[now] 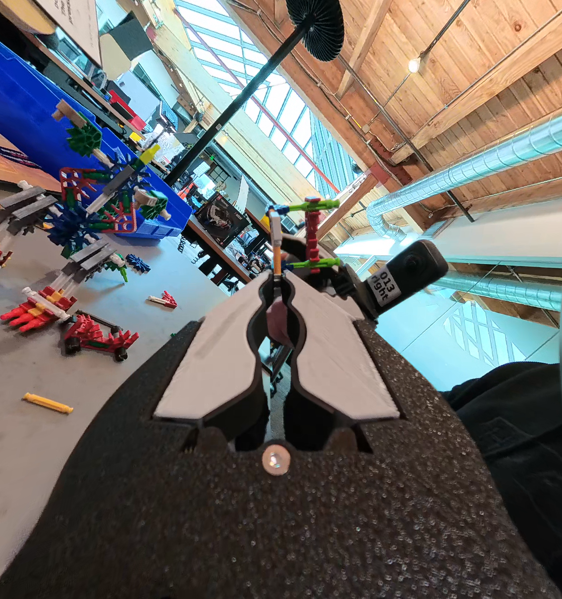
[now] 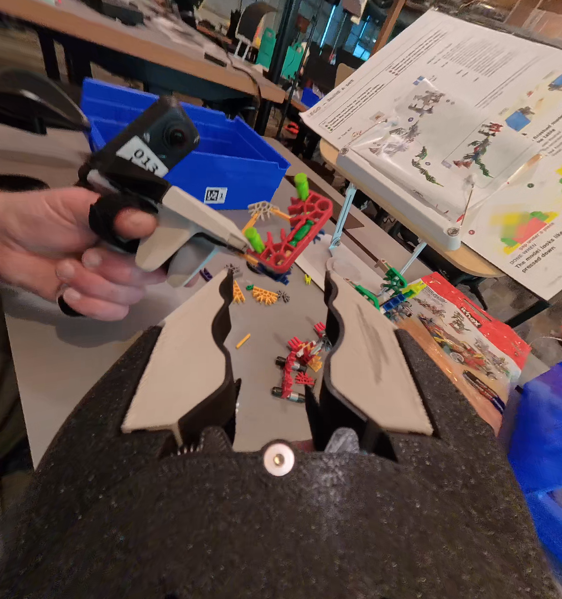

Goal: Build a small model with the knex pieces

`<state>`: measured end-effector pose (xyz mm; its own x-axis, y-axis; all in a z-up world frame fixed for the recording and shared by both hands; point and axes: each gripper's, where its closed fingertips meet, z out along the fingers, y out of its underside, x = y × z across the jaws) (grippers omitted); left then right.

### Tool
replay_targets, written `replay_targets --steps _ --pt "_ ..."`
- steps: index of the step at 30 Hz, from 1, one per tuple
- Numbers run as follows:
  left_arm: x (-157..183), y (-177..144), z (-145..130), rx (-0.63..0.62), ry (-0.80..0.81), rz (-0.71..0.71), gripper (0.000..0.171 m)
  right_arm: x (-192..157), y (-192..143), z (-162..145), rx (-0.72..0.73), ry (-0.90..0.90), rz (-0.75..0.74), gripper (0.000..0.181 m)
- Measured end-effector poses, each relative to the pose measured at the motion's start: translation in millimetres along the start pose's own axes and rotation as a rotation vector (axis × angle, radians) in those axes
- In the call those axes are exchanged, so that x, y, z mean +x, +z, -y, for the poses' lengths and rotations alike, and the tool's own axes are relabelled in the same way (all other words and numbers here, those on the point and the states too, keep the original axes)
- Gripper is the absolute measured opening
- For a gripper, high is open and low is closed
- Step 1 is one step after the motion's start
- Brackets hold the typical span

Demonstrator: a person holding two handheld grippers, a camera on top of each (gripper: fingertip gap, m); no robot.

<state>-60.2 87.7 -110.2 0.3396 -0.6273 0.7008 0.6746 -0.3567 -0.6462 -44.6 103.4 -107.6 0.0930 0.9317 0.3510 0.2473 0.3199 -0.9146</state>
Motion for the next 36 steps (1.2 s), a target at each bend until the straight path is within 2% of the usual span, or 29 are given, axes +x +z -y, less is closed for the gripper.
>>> replay_targets --steps 3,6,11,15,17,19,22,24,31,34,36 --pt "2 5 -8 -0.032 -0.023 -0.017 0.0 3 1 2 0.011 -0.081 -0.015 0.064" --pt "9 9 -18 -0.078 -0.067 -0.065 0.0 -3 0 11 0.05 -0.153 0.059 0.066" --pt "20 13 -30 -0.137 -0.116 -0.137 0.0 -11 -6 15 0.088 -0.196 0.222 0.052" --pt "20 14 -27 -0.11 -0.092 -0.127 0.001 -7 -7 16 0.115 -0.129 0.255 0.051" --pt "17 11 -18 -0.077 -0.058 -0.109 0.01 1 -9 17 0.137 -0.045 0.258 0.047" --pt "10 6 -16 -0.081 0.042 -0.048 0.026 7 -11 15 0.154 0.004 0.26 0.047" --pt "3 1 -15 -0.1 0.151 0.02 0.026 11 -14 11 0.164 0.054 0.274 0.047" --pt "0 1 -14 -0.113 0.255 0.076 0.032 13 -15 11 0.177 0.073 0.278 0.047" --pt "-6 14 -21 -0.201 0.689 0.251 0.079 13 -17 12 0.198 0.111 0.299 0.047" --pt "-6 23 -23 -0.239 0.907 0.311 0.081 11 -18 14 0.209 0.14 0.322 0.047" --pt "-2 29 -23 -0.242 0.968 0.311 0.077 11 -16 13 0.201 0.144 0.326 0.047"
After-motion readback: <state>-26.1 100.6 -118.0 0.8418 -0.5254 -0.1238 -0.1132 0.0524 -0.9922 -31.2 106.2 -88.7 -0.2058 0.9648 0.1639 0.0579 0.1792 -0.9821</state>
